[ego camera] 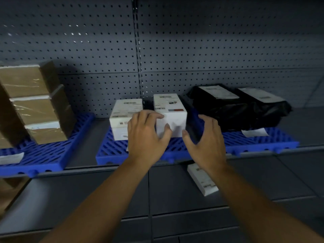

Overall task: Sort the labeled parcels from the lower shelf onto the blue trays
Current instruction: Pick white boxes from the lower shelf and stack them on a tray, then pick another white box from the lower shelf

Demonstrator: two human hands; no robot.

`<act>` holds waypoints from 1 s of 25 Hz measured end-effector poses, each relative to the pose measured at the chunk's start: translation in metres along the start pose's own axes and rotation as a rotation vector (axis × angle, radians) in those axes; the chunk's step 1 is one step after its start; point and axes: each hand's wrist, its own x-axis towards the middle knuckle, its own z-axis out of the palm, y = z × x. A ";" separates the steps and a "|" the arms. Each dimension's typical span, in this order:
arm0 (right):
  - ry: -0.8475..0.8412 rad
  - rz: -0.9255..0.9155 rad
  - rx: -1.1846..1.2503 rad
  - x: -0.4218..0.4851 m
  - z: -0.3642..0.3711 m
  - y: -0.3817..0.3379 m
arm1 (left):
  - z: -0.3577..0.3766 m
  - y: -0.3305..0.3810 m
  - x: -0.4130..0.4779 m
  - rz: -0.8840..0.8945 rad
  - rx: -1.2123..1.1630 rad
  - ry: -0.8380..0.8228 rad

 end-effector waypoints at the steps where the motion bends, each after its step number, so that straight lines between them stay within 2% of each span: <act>1: -0.006 -0.003 -0.023 -0.006 -0.008 0.006 | 0.003 0.007 -0.006 0.015 -0.015 -0.001; 7: -0.038 -0.043 -0.066 -0.033 -0.047 0.034 | 0.009 0.054 -0.042 -0.014 0.006 -0.066; 10: -0.121 -0.021 -0.066 -0.054 -0.064 0.060 | 0.017 0.078 -0.069 -0.051 0.016 -0.104; 14: -0.223 -0.044 -0.061 -0.091 -0.076 0.102 | 0.037 0.104 -0.121 -0.120 0.023 -0.246; 18: -0.335 0.028 -0.106 -0.110 -0.069 0.133 | 0.052 0.095 -0.153 -0.184 0.084 -0.366; 25: -0.457 0.203 -0.178 -0.110 -0.014 0.196 | 0.109 0.038 -0.162 -0.265 0.055 -0.413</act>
